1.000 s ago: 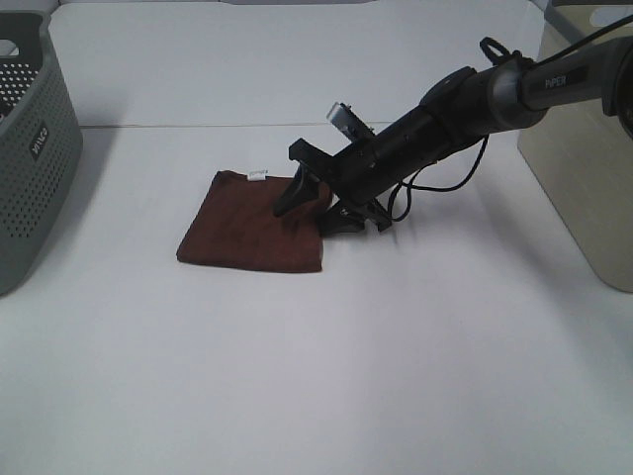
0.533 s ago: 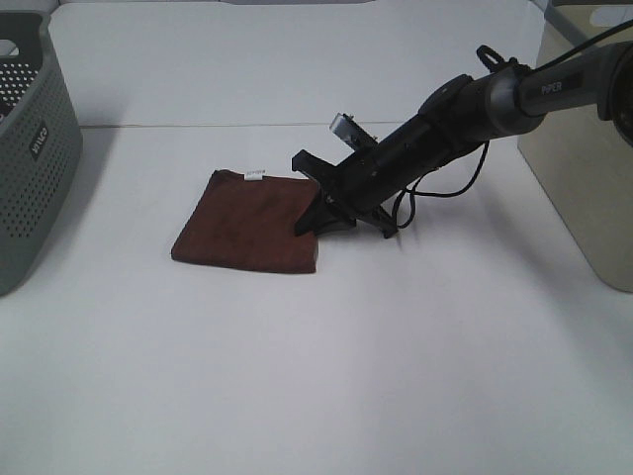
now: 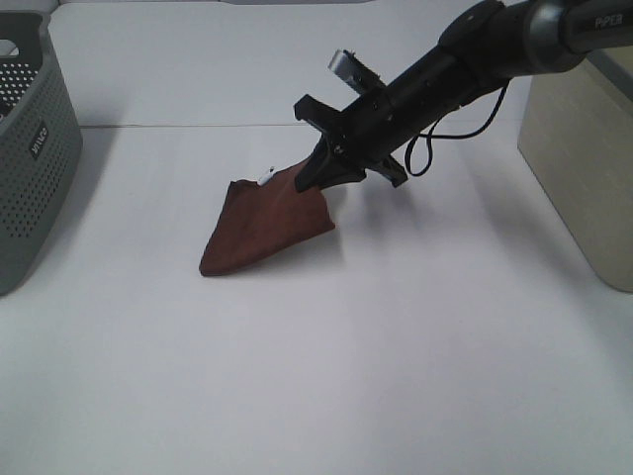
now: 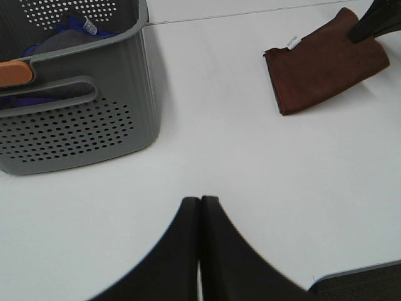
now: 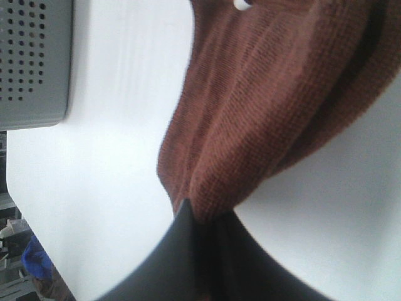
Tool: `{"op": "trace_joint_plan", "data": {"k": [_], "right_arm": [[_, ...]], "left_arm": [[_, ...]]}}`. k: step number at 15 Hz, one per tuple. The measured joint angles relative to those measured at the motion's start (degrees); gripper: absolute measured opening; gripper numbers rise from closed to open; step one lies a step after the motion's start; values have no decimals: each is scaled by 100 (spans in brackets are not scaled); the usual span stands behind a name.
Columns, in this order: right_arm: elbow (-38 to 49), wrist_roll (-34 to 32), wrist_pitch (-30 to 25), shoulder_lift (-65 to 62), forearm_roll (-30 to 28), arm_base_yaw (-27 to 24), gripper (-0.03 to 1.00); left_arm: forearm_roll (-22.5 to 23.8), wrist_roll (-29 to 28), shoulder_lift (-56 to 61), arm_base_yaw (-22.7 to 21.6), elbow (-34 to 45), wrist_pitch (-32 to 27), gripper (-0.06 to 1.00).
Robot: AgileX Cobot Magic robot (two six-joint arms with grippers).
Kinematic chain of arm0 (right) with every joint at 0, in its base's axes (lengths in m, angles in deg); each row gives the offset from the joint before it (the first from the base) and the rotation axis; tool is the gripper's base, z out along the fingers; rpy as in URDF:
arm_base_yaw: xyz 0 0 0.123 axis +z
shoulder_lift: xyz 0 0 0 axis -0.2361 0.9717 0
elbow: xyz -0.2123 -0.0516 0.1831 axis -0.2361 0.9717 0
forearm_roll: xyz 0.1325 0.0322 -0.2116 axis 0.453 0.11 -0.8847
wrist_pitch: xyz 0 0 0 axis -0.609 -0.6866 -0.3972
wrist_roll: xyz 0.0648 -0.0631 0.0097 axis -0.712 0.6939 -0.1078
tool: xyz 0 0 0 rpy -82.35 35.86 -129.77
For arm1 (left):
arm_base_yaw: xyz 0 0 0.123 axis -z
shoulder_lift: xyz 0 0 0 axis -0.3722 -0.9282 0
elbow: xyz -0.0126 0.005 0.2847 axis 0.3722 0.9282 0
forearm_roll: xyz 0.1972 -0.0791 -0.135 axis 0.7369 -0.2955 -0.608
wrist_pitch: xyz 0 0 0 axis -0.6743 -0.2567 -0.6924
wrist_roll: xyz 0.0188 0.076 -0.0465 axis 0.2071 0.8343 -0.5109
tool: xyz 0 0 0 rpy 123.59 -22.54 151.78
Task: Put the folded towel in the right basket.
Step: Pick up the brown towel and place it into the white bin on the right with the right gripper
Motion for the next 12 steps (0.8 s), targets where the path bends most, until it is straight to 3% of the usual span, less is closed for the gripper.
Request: {"op": "trace_joint_plan", "data": {"k": [5,8,10,12], "right_arm": [[-264,-206,-413,-430,-882,0,3],[-1364,-831,-1066,-430,-2086,0,3],[-2103,-1232,-1536,-441,-3260,0,3],[-2779,-1369,-1662,-470,-4206,-6,3]], "left_arm": [[0,0,0,0,0,0,0],[0,0,0,0,0,0,0],[0,0,0,0,0,0,0],[0,0,0,0,0,0,0]]}}
